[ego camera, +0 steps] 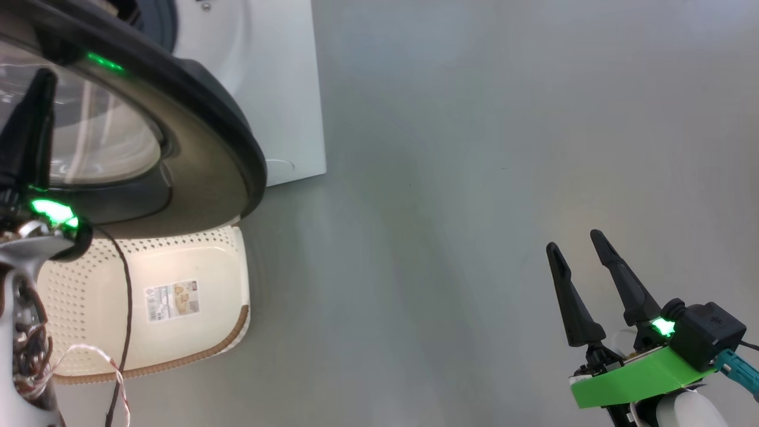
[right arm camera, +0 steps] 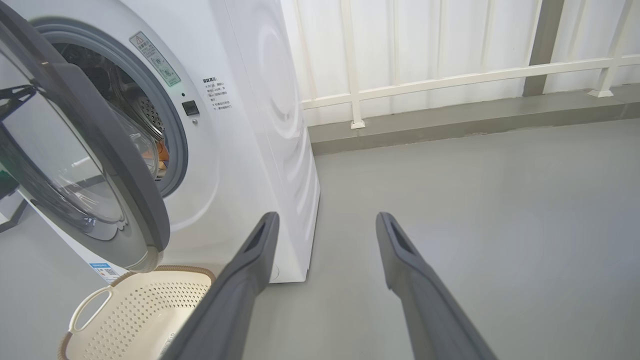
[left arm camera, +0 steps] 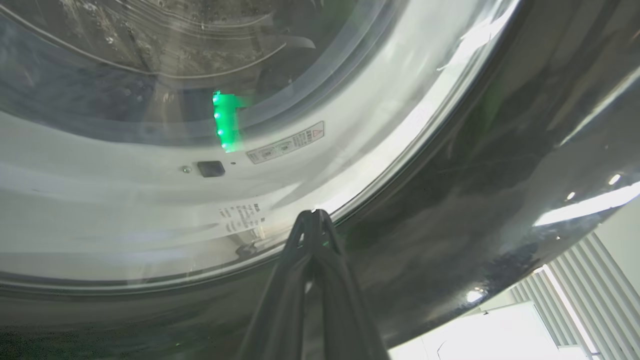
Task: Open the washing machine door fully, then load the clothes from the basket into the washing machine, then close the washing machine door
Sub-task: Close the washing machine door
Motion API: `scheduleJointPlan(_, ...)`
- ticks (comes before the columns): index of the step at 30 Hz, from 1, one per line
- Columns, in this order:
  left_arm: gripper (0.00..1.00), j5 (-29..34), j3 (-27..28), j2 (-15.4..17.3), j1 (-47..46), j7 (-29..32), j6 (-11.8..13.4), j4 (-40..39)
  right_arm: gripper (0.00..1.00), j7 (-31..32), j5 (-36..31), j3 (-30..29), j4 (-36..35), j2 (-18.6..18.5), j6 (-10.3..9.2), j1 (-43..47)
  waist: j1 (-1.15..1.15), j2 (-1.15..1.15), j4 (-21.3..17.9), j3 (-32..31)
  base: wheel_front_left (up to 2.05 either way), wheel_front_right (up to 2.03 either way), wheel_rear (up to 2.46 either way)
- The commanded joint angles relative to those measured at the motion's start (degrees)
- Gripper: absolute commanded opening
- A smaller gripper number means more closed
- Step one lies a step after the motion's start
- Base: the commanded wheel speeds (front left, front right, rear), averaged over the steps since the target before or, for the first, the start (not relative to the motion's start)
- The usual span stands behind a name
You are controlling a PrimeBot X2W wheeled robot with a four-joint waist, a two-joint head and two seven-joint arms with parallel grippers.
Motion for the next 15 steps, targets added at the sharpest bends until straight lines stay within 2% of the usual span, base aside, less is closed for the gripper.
scheduleJointPlan(1, 0.0, 0.95, 2.38, 1.59, 1.91, -1.02, -1.25, -1.98, 1.0, -0.68, -0.35, 1.08, -1.24, -0.51, 0.09, -0.45, -0.01, 0.0, 1.0, -0.58, 0.0, 0.0, 0.0)
scheduleJointPlan(3, 0.0, 1.54, 3.15, 1.18, 3.55, -2.18, -1.6, -2.32, 1.0, -0.68, -0.47, 1.19, -1.21, -0.65, 0.09, -0.25, -0.01, 0.0, 1.51, -0.92, 0.0, 0.0, 0.0)
scheduleJointPlan(4, 0.42, 1.33, 3.6, 0.7, 4.39, -2.5, -1.77, -2.61, 1.0, -0.68, -0.5, 1.16, -1.2, -0.74, 0.09, -0.17, -0.01, 0.0, 1.79, -1.09, 0.0, 0.0, 0.0)
scheduleJointPlan(5, 0.92, 1.01, 4.07, 0.22, 5.25, -2.75, -1.9, -2.97, 1.0, -0.68, -0.54, 1.05, -1.17, -0.8, 0.09, -0.06, -0.01, 0.0, 2.08, -1.27, 0.0, 0.0, 0.0)
scheduleJointPlan(6, 1.0, 1.36, 4.42, 0.03, 6.17, -3.21, -2.02, -3.3, 1.0, -0.68, -0.58, 0.9, -1.16, -0.86, 0.09, 0.09, -0.01, 0.0, 2.4, -1.46, 0.0, 0.0, 0.0)
scheduleJointPlan(15, 1.0, 2.52, 8.81, -4.15, 12.89, -8.98, -2.49, -6.8, 1.0, -0.69, -0.94, -0.07, -1.16, -1.1, 0.09, 1.47, -0.01, 0.0, 4.4, -3.65, 0.0, 0.0, 0.0)
